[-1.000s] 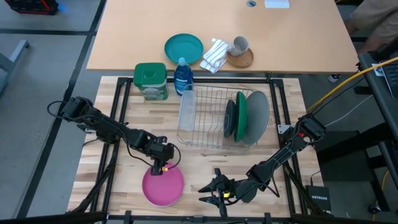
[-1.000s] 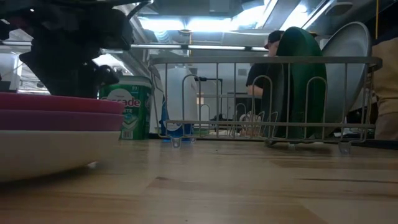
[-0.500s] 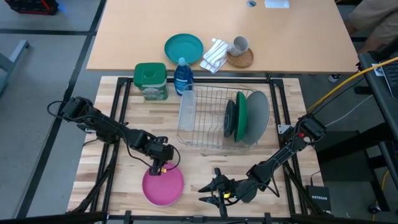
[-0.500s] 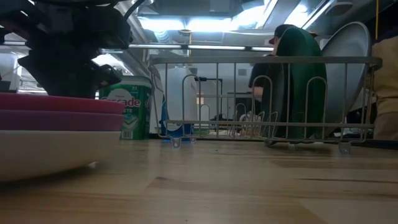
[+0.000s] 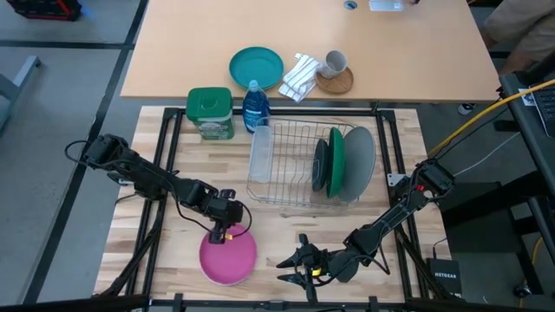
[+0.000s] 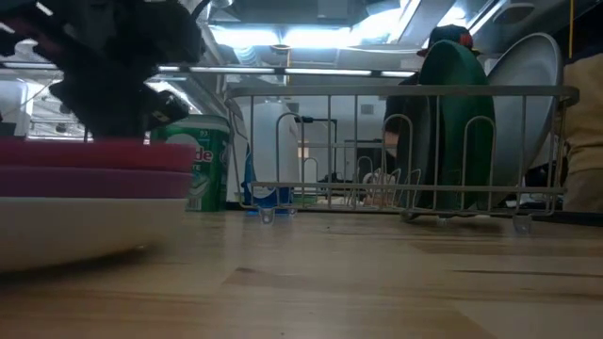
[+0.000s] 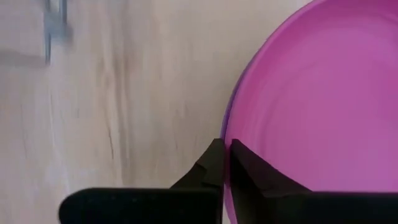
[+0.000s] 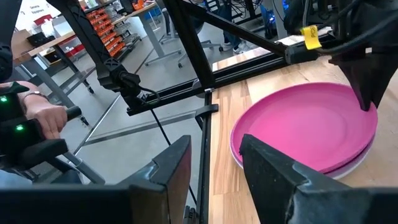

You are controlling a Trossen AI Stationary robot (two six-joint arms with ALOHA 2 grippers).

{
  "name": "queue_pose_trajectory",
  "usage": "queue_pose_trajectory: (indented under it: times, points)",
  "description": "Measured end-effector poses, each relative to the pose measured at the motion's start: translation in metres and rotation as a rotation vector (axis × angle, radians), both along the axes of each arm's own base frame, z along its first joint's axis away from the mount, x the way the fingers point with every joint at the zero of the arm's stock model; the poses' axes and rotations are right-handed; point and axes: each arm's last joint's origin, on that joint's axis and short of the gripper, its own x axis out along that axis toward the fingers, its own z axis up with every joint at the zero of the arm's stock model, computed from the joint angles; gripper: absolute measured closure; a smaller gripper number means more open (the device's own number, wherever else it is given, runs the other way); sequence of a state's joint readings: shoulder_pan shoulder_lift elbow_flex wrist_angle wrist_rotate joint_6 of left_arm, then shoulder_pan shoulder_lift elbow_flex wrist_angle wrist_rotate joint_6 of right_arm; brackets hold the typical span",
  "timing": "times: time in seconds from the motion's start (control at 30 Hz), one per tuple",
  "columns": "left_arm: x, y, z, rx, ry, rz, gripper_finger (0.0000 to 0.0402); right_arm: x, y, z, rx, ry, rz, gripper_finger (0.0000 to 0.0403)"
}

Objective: Sort dishes
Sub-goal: Put the pink plate into the dish rack

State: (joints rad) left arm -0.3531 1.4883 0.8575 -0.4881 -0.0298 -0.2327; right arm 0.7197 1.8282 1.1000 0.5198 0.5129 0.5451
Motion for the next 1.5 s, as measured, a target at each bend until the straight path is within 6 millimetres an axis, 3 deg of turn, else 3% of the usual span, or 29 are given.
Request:
queue_pose_trajectory:
  times: [0.3, 0.83, 1.13, 1.5]
  points:
    - [0.015, -0.010, 0.012, 0.058, -0.231, -0.213, 0.0400, 0.000, 0.000, 0.000, 0.000, 0.000, 0.000, 0.0256]
    - [0.041, -0.019, 0.045, 0.029, -0.679, -0.275, 0.0401, 0.000, 0.000, 0.012, -0.002, -0.083, 0.011, 0.0256]
    - [0.045, -0.003, 0.073, -0.011, -0.881, -0.227, 0.0402, -0.019, -0.015, 0.062, -0.157, -0.195, 0.057, 0.0256]
    - [0.040, 0.024, 0.101, 0.033, -1.013, -0.160, 0.0401, -0.066, -0.061, 0.127, -0.280, -0.165, -0.063, 0.0256]
